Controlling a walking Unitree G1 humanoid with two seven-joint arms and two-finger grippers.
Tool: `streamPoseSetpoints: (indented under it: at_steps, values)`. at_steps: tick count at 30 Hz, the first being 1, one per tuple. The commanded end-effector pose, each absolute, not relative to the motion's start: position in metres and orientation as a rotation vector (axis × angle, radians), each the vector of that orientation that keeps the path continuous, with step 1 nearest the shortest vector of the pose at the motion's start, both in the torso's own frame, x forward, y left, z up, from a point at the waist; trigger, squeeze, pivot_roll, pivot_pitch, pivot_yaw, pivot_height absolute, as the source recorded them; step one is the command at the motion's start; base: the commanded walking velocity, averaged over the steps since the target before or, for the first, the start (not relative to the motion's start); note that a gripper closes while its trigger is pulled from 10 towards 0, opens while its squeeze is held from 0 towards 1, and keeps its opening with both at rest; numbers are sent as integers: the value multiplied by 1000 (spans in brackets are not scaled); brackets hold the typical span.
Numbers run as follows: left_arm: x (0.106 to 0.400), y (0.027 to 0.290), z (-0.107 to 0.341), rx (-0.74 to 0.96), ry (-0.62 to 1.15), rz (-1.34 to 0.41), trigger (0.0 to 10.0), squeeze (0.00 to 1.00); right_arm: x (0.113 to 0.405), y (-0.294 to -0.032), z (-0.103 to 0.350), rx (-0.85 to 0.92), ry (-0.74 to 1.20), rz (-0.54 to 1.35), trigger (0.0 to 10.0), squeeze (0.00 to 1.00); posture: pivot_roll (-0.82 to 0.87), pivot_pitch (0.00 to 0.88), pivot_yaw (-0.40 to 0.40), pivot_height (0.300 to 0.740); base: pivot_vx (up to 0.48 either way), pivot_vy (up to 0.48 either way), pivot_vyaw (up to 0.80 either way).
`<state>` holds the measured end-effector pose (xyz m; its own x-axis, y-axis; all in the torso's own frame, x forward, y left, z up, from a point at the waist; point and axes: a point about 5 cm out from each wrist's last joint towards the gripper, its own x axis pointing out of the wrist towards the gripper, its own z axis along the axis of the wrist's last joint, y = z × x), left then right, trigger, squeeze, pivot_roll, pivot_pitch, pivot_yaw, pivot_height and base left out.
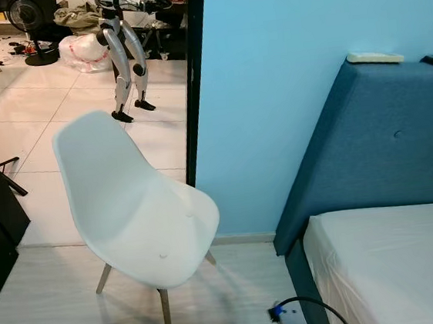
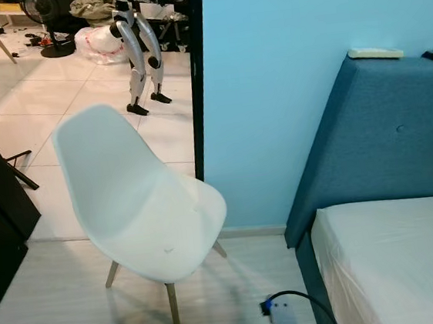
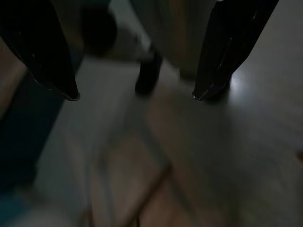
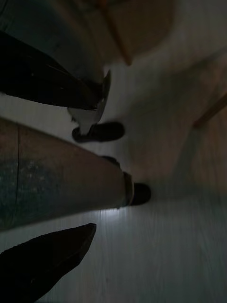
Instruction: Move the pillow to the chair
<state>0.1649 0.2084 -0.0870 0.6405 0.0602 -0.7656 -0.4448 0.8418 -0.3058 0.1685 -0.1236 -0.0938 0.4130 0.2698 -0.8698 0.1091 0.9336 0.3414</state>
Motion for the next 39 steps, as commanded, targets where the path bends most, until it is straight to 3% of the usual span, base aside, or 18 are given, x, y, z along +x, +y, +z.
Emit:
streamPoseSetpoints:
  at_steps: [1, 2, 3, 4, 6, 8, 9, 13, 16, 19, 30, 39]
  values:
    - [173, 214, -82, -497, 819, 289, 10000, 0, 170, -128, -93, 364, 1121, 98, 10000, 0, 88, 0, -134, 740, 0, 0, 0]
    - [176, 215, -81, -480, 816, 276, 10000, 0, 171, -128, -93, 354, 1115, 113, 10000, 0, 88, 0, -134, 740, 0, 0, 0]
    - [180, 216, -79, -462, 811, 264, 10000, 0, 200, -125, -78, 394, 1057, 151, 10000, 0, 87, 0, -138, 740, 0, 0, 0]
    - [180, 216, -79, -462, 811, 264, 10000, 0, 200, -125, -78, 394, 1057, 151, 10000, 0, 87, 0, -138, 740, 0, 0, 0]
    - [184, 214, -77, -443, 809, 245, 10000, 0, 234, -119, -57, 416, 985, 209, 10000, 0, 77, 0, -132, 740, 0, 0, 0]
    - [185, 210, -78, -428, 818, 222, 10000, 0, 243, -117, -51, 393, 969, 240, 10000, 0, 77, 0, -134, 740, 0, 0, 0]
    - [185, 210, -78, -428, 818, 222, 10000, 0, 243, -117, -51, 393, 969, 240, 10000, 0, 77, 0, -134, 740, 0, 0, 0]
    - [175, 177, -87, -273, 913, 1, 10000, 0, 230, -118, -60, 100, 1035, 372, 10000, 0, 81, 0, -123, 740, 0, 0, 0]
    - [167, 171, -91, -257, 946, -22, 10000, 0, 215, -119, -69, -72, 1092, 444, 10000, 0, 82, 0, -116, 740, 0, 0, 0]
    - [156, 174, -96, -262, 973, 12, 10000, 0, 197, -114, -79, -123, 1151, 488, 10000, 0, 89, 0, -107, 740, 0, 0, 0]
    - [138, 184, -101, -219, 1015, 22, 10000, 0, 187, -114, -84, -155, 1186, 475, 10000, 0, 98, 0, -98, 740, 0, 0, 0]
    - [148, 192, -96, -258, 965, 76, 10000, 0, 180, -119, -88, -180, 1194, 471, 10000, 0, 70, 30, -72, 740, 0, 0, 0]
